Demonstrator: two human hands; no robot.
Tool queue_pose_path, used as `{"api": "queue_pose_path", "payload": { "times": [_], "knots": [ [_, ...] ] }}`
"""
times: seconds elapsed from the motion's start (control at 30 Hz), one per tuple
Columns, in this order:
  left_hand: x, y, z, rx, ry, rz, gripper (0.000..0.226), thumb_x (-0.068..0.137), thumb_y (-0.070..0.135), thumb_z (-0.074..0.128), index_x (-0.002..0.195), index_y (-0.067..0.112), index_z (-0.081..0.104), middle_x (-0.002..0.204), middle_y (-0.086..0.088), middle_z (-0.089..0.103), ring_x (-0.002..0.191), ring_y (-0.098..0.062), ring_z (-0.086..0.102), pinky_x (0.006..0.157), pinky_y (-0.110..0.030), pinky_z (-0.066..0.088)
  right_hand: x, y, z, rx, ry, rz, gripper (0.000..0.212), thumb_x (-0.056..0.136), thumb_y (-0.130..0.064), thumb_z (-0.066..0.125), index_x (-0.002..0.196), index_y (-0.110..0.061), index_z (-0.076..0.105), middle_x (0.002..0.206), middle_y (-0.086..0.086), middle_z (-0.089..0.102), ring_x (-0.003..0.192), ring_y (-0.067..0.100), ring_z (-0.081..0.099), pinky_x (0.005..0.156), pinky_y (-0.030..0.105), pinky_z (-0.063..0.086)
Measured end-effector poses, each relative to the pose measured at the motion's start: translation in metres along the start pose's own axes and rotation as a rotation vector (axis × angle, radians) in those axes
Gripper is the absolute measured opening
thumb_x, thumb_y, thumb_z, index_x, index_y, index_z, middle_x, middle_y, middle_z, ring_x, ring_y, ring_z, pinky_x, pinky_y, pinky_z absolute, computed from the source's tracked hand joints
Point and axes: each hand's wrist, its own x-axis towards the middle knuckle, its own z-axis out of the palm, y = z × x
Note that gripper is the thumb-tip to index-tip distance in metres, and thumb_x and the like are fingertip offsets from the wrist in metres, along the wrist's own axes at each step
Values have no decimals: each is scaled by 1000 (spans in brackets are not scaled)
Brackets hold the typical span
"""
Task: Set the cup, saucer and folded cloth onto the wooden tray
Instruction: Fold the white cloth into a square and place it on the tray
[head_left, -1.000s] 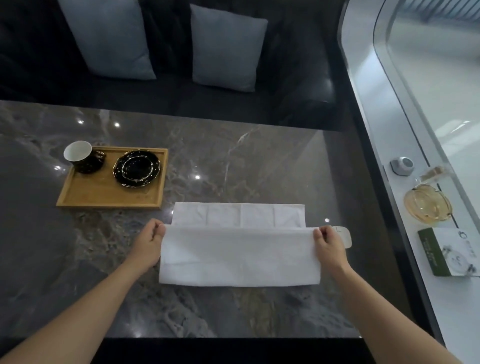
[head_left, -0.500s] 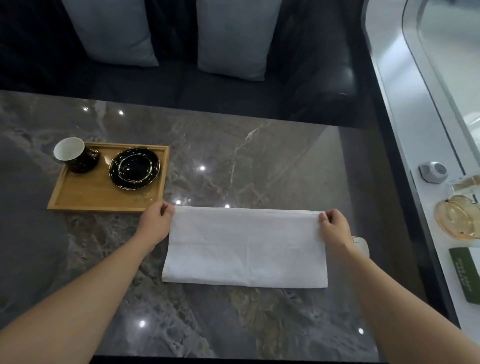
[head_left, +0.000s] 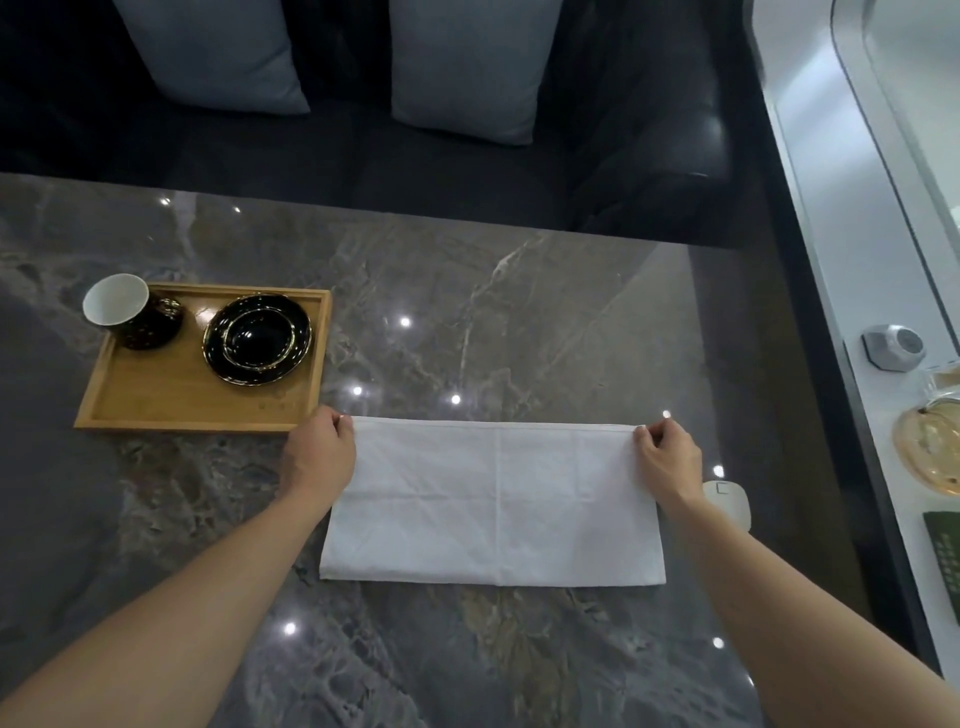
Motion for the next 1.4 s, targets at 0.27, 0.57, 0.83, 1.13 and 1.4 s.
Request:
{"api": "queue_pose_path", "payload": {
  "times": [0.27,0.57,0.83,1.13,1.4],
  "knots": [
    [-59,1,8,237,157,110,54,86,23,68,131,2,47,115,-20,54,98,-36,55,79,-50,51,-60,4,18,-114,289,-249,21,94,-18,63,111,-7,61,116,12,59,107,34,55,88,45,44],
    [-140,50,100,341,-138,579,62,105,36,25,162,14,16,172,-6,2,158,-22,-4,128,-48,11,-162,1,110,-473,-122,-747,64,102,-37,32,161,-19,15,170,2,11,156,21,5,122,41,10],
    [-112,2,92,512,-117,510,73,102,48,19,162,9,5,171,-8,2,158,-21,0,127,-52,8,-127,19,103,-629,-157,-742,67,105,-47,23,162,-21,0,170,-4,-1,156,16,-4,123,46,4],
    [-109,-38,70,511,-55,401,82,100,52,23,160,0,4,170,-18,2,158,-28,0,128,-49,9,-82,47,50,-687,-69,-541,71,102,-50,19,162,-16,2,170,0,0,155,13,-6,126,42,5],
    [-117,-16,65,452,-68,391,82,100,53,18,160,0,0,170,-17,-3,158,-27,-5,128,-48,6,-101,47,10,-417,88,-358,58,94,-21,60,147,-8,41,151,12,45,139,32,42,103,51,41]
  ]
}}
